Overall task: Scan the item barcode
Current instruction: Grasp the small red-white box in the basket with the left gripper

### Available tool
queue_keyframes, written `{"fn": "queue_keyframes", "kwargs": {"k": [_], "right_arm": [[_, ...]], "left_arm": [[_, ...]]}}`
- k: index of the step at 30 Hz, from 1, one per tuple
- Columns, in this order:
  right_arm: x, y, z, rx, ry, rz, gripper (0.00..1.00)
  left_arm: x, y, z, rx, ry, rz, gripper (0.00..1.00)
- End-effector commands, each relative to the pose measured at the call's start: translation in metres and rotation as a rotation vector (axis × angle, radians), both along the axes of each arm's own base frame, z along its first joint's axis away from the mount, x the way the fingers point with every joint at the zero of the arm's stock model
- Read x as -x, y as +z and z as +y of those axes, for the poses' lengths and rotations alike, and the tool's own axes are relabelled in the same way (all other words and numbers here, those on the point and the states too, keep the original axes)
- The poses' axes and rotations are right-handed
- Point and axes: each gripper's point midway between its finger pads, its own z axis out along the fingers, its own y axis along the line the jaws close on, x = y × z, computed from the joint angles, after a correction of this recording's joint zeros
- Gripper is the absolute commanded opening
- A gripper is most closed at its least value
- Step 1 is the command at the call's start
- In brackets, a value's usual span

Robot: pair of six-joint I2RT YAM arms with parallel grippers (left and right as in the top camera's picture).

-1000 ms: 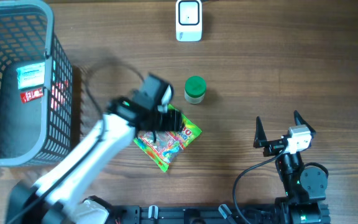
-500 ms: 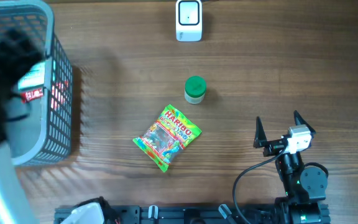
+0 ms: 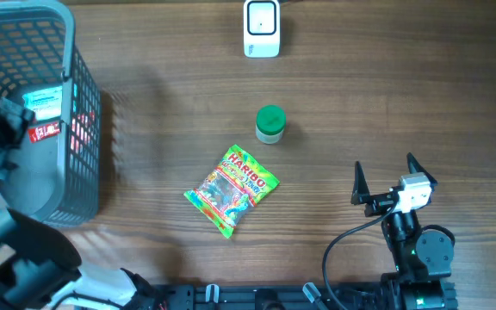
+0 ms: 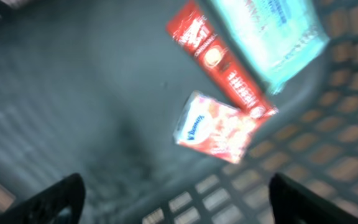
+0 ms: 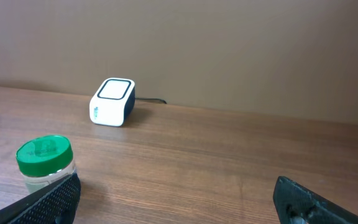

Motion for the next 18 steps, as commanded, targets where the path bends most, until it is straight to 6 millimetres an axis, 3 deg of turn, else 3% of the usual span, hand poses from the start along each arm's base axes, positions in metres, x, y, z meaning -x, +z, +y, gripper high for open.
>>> {"fn": "queue_keyframes", "kwargs": {"k": [1, 3, 7, 12, 18], "right_arm": [[0.000, 0.001, -0.001, 0.017, -0.010, -0.007, 1.00], [0.000, 0.001, -0.001, 0.017, -0.010, -0.007, 1.00], [0.000, 0.001, -0.001, 0.017, -0.010, -0.007, 1.00], [0.000, 0.001, -0.001, 0.017, -0.010, -0.007, 1.00], [0.000, 0.001, -0.001, 0.017, -0.010, -0.007, 1.00]], "left_arm": [[0.000, -0.046, -0.020, 0.084, -0.092, 0.005, 0.87], [0.002, -0.072, -0.024, 0.084, -0.098, 0.005, 0.88], [-0.005, -0.093, -0.037, 0.091, -0.159, -0.041, 0.90], [-0.016, -0.101, -0.044, 0.069, -0.207, -0.066, 0.91], [-0.018, -0.107, -0.037, 0.037, -0.202, -0.053, 0.89]]}}
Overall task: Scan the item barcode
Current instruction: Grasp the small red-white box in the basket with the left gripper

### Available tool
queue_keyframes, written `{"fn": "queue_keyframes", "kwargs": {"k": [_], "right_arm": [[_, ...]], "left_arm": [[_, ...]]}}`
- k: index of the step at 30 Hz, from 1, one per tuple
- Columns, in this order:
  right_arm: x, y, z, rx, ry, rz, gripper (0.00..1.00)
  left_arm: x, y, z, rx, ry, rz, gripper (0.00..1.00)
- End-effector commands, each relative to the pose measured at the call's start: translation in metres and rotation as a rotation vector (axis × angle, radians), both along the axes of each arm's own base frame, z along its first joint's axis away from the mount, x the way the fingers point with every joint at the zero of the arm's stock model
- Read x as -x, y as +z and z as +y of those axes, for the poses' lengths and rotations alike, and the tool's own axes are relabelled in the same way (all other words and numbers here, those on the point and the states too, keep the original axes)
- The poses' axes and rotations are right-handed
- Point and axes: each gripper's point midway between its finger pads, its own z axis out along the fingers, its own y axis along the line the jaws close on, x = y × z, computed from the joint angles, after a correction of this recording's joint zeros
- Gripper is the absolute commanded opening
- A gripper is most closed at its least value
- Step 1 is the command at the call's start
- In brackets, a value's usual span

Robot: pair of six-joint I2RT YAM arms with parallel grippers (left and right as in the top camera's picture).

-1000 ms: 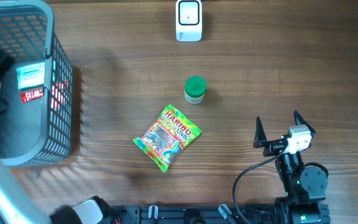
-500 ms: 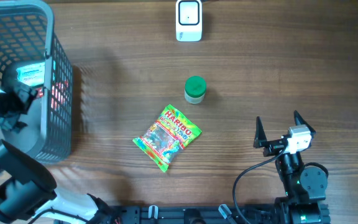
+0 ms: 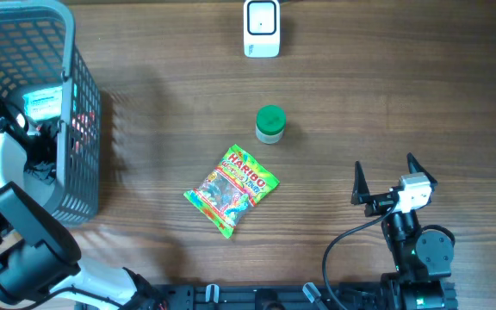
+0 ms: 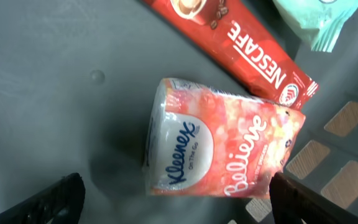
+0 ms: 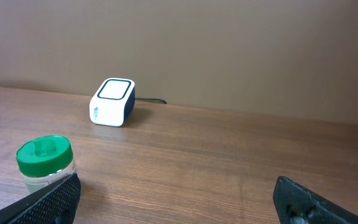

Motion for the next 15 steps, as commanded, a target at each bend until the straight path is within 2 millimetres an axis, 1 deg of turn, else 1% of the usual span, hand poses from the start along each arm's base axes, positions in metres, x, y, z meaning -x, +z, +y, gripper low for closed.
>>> {"fn": "queue_keyframes", "kwargs": {"k": [1, 2, 3, 4, 5, 7, 8, 10, 13, 15], "right_arm": [[-0.0001, 0.0008, -0.0014, 0.017, -0.010, -0.007, 1.00], [-0.0001, 0.0008, -0.0014, 0.017, -0.010, -0.007, 1.00], [-0.0001, 0.0008, -0.0014, 0.016, -0.010, -0.007, 1.00], [-0.0001, 0.0008, -0.0014, 0.017, -0.010, -0.007, 1.00], [-0.0001, 0.0008, -0.0014, 0.017, -0.010, -0.007, 1.00], [-0.0001, 0.0008, -0.0014, 0.016, -0.010, -0.007, 1.00], [-0.0001, 0.0008, -0.0014, 0.016, -0.010, -0.007, 1.00], [-0.0001, 0.0008, -0.0014, 0.017, -0.010, -0.007, 1.00], [-0.0001, 0.0008, -0.0014, 0.017, -0.010, -0.007, 1.00], [-0.0001, 0.0008, -0.0014, 0.016, -0.010, -0.007, 1.00]], "left_arm": [[0.0019, -0.0120, 0.0014, -0.009, -0.020, 0.026, 0.81], [0.0022, -0.0139, 0.0012, -0.007, -0.020, 0.030, 0.59], [0.0024, -0.0149, 0.0009, -0.004, -0.021, 0.032, 0.50], [0.0026, -0.0156, 0.0007, -0.003, -0.021, 0.034, 0.38], [0.0026, -0.0156, 0.0007, -0.002, -0.021, 0.034, 0.36], [0.0027, -0.0156, 0.0007, -0.003, -0.020, 0.035, 0.35], [0.0027, -0.0157, 0.0007, -0.002, -0.020, 0.035, 0.32], [0.0035, -0.0159, 0.0002, 0.000, -0.021, 0.038, 0.04], [0.0046, -0.0160, -0.0007, 0.004, -0.021, 0.043, 0.04], [0.0028, -0.0113, 0.0008, -0.004, -0.020, 0.032, 0.04]]}}
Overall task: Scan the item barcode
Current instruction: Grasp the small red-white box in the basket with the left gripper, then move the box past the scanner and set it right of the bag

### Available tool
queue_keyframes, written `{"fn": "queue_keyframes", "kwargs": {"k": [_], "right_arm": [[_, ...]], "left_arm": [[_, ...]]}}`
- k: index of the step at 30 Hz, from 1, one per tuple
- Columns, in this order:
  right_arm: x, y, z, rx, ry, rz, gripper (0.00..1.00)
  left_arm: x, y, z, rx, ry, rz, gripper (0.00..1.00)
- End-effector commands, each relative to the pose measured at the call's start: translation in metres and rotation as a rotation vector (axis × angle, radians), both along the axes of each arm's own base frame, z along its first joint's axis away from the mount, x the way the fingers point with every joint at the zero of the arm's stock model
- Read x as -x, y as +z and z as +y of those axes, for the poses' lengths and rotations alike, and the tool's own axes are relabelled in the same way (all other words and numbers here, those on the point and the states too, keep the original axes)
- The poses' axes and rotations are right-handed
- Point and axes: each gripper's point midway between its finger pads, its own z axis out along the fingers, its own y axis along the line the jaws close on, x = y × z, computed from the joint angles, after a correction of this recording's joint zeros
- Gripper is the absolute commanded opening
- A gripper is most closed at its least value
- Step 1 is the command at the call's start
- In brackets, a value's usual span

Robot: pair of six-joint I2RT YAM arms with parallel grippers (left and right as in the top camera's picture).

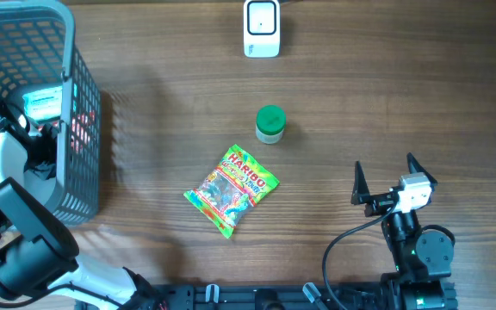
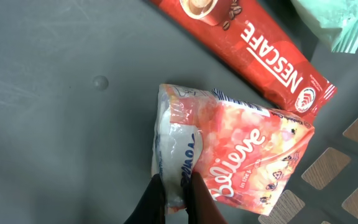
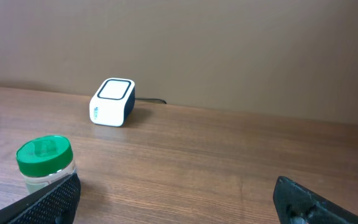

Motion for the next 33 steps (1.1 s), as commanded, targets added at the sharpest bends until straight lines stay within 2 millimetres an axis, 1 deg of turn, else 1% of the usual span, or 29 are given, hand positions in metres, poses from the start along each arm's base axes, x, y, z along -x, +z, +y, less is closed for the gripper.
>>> {"fn": "queue_keyframes", "kwargs": {"k": [1, 2, 4, 5, 7, 8, 10, 11, 12, 14, 15, 16, 18, 21, 22, 23, 24, 26, 27, 28, 29, 31, 32, 33], "right_arm": [[0.000, 0.001, -0.001, 0.017, -0.010, -0.007, 1.00], [0.000, 0.001, -0.001, 0.017, -0.010, -0.007, 1.00], [0.000, 0.001, -0.001, 0.017, -0.010, -0.007, 1.00], [0.000, 0.001, -0.001, 0.017, -0.010, -0.007, 1.00], [0.000, 0.001, -0.001, 0.017, -0.010, -0.007, 1.00], [0.000, 0.001, -0.001, 0.017, -0.010, -0.007, 1.00], [0.000, 0.001, -0.001, 0.017, -0.010, -0.007, 1.00], [0.000, 0.001, -0.001, 0.017, -0.010, -0.007, 1.00], [0.000, 0.001, -0.001, 0.017, -0.010, -0.007, 1.00], [0.000, 0.001, -0.001, 0.017, -0.010, -0.007, 0.99], [0.000, 0.001, -0.001, 0.017, -0.010, -0.007, 1.00], [0.000, 0.001, -0.001, 0.017, -0.010, -0.007, 1.00], [0.000, 0.001, -0.001, 0.017, -0.010, -0.007, 1.00], [0.000, 0.001, -0.001, 0.017, -0.010, -0.007, 1.00], [0.000, 0.001, -0.001, 0.017, -0.010, -0.007, 0.99], [0.000, 0.001, -0.001, 0.017, -0.010, -0.007, 1.00], [0.000, 0.001, -0.001, 0.017, -0.010, -0.007, 1.00], [0.000, 0.001, -0.001, 0.017, -0.010, -0.007, 1.00], [0.000, 0.001, -0.001, 0.017, -0.010, -0.007, 1.00], [0.000, 0.001, -0.001, 0.017, -0.010, -0.007, 1.00], [0.000, 0.001, -0.001, 0.017, -0.010, -0.007, 1.00], [0.000, 0.001, -0.001, 0.017, -0.010, -0.007, 1.00], [0.000, 0.001, -0.001, 0.017, -0.010, -0.007, 1.00], [0.000, 0.001, -0.001, 0.017, -0.010, -0.007, 1.00]], "left_arm": [[0.001, 0.003, 0.000, -0.004, -0.006, 0.006, 0.04], [-0.003, 0.013, 0.001, -0.013, -0.007, -0.012, 0.04], [-0.015, 0.054, 0.006, -0.045, -0.012, -0.091, 0.04], [-0.022, 0.086, 0.010, -0.079, -0.013, -0.149, 0.04], [-0.030, 0.137, 0.016, -0.139, -0.010, -0.235, 0.04], [-0.032, 0.168, 0.017, -0.176, -0.010, -0.288, 0.04], [-0.029, 0.226, 0.015, -0.243, -0.011, -0.382, 0.04], [-0.024, 0.255, 0.010, -0.271, -0.011, -0.430, 0.04], [-0.019, 0.274, 0.004, -0.284, -0.018, -0.468, 0.04], [-0.010, 0.310, -0.017, -0.275, -0.058, -0.564, 0.04], [-0.005, 0.327, -0.037, -0.239, -0.107, -0.632, 0.04], [0.002, 0.340, -0.063, -0.185, -0.168, -0.686, 0.04], [0.013, 0.355, -0.127, -0.053, -0.331, -0.750, 0.04], [0.016, 0.352, -0.197, 0.023, -0.543, -0.744, 0.04], [0.014, 0.345, -0.227, 0.047, -0.631, -0.728, 0.04], [0.013, 0.339, -0.249, 0.055, -0.697, -0.715, 0.04], [0.010, 0.328, -0.276, 0.056, -0.775, -0.689, 0.04], [0.009, 0.300, -0.333, 0.068, -0.925, -0.625, 0.04], [0.010, 0.288, -0.354, 0.074, -0.981, -0.598, 0.04], [0.011, 0.272, -0.381, 0.083, -1.052, -0.562, 0.04], [0.013, 0.241, -0.425, 0.093, -1.155, -0.495, 0.04], [0.017, 0.203, -0.467, 0.122, -1.241, -0.411, 0.04], [0.020, 0.186, -0.481, 0.136, -1.258, -0.371, 0.04], [0.023, 0.163, -0.498, 0.145, -1.291, -0.318, 0.04]]}}
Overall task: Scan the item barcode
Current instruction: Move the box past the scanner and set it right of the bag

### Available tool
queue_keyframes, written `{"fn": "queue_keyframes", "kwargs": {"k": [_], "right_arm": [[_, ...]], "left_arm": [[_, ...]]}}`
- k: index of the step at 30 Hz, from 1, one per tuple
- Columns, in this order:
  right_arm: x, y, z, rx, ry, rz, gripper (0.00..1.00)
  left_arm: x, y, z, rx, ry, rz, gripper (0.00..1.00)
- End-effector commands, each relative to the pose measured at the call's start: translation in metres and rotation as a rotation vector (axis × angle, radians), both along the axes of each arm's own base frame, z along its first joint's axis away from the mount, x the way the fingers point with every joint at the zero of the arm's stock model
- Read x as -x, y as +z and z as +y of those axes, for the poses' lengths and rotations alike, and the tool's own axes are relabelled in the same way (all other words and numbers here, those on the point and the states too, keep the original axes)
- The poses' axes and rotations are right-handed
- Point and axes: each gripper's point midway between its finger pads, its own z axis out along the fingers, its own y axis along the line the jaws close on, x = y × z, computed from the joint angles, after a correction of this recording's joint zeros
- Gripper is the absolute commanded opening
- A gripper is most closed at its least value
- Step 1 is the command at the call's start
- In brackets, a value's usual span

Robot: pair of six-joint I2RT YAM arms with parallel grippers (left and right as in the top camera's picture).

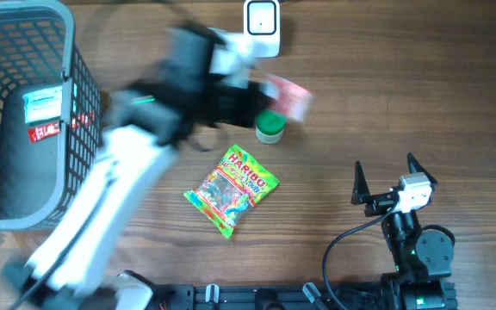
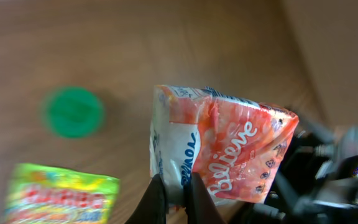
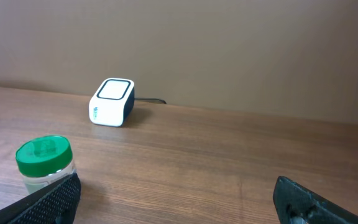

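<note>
My left gripper (image 2: 174,198) is shut on one edge of a red and white Kleenex tissue pack (image 2: 224,146). In the overhead view the left arm is blurred over the middle of the table, and the left gripper (image 1: 263,97) holds the tissue pack (image 1: 288,96) in the air, above and just right of the green-lidded jar (image 1: 270,123). The white scanner (image 1: 262,27) stands at the far edge, a short way beyond the pack. My right gripper (image 1: 387,170) rests open and empty at the near right.
A Haribo bag (image 1: 232,189) lies flat at mid-table, below the jar. The grey basket (image 1: 69,52) at the left holds a teal pack (image 1: 43,105) and a red Nescafe stick (image 1: 46,132). The right wrist view shows the scanner (image 3: 112,101) and the jar (image 3: 44,163).
The left gripper, then shut on the tissue pack on the basket floor, now holds it out of the basket, in the air over mid-table near the jar. The right arm is unchanged.
My left gripper was open inside the basket above the tissue pack, then lower and close over it. It then stood shut on the pack's edge. Now the pack is out of the basket, near the scanner. The right arm stayed still.
</note>
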Motion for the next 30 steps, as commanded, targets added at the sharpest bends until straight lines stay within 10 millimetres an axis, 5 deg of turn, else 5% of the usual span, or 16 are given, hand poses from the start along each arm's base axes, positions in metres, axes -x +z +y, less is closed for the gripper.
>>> {"fn": "queue_keyframes", "kwargs": {"k": [1, 5, 8, 11, 13, 14, 16, 19, 25, 28, 30], "right_arm": [[0.000, 0.001, -0.001, 0.016, -0.008, -0.006, 1.00], [0.000, 0.001, -0.001, 0.017, -0.008, -0.006, 1.00], [0.000, 0.001, -0.001, 0.017, -0.008, -0.006, 1.00], [0.000, 0.001, -0.001, 0.016, -0.008, -0.006, 1.00], [0.000, 0.001, -0.001, 0.016, -0.008, -0.006, 1.00], [0.000, 0.001, -0.001, 0.017, -0.008, -0.006, 1.00], [0.000, 0.001, -0.001, 0.017, -0.008, -0.006, 1.00], [0.000, 0.001, -0.001, 0.017, -0.008, -0.006, 1.00], [0.000, 0.001, -0.001, 0.017, -0.008, -0.006, 1.00], [0.000, 0.001, -0.001, 0.016, -0.008, -0.006, 1.00], [0.000, 0.001, -0.001, 0.016, -0.008, -0.006, 1.00]], "left_arm": [[0.013, -0.083, -0.051, -0.125, -0.090, 0.138, 0.04], [0.040, -0.174, -0.096, -0.241, -0.200, 0.262, 0.04], [0.052, -0.221, -0.104, -0.310, -0.228, 0.320, 0.04], [0.048, -0.236, -0.097, -0.366, -0.204, 0.318, 0.07], [0.043, -0.229, -0.092, -0.379, -0.192, 0.296, 0.41], [0.041, -0.221, -0.091, -0.376, -0.194, 0.283, 0.69], [0.030, -0.199, -0.085, -0.390, -0.160, 0.221, 0.98], [0.004, -0.147, -0.078, -0.381, -0.091, 0.059, 1.00], [-0.015, -0.017, -0.067, -0.198, -0.062, -0.188, 1.00], [-0.023, 0.058, -0.028, -0.112, 0.045, -0.318, 1.00], [-0.034, 0.098, 0.024, -0.123, 0.193, -0.409, 1.00]]}}
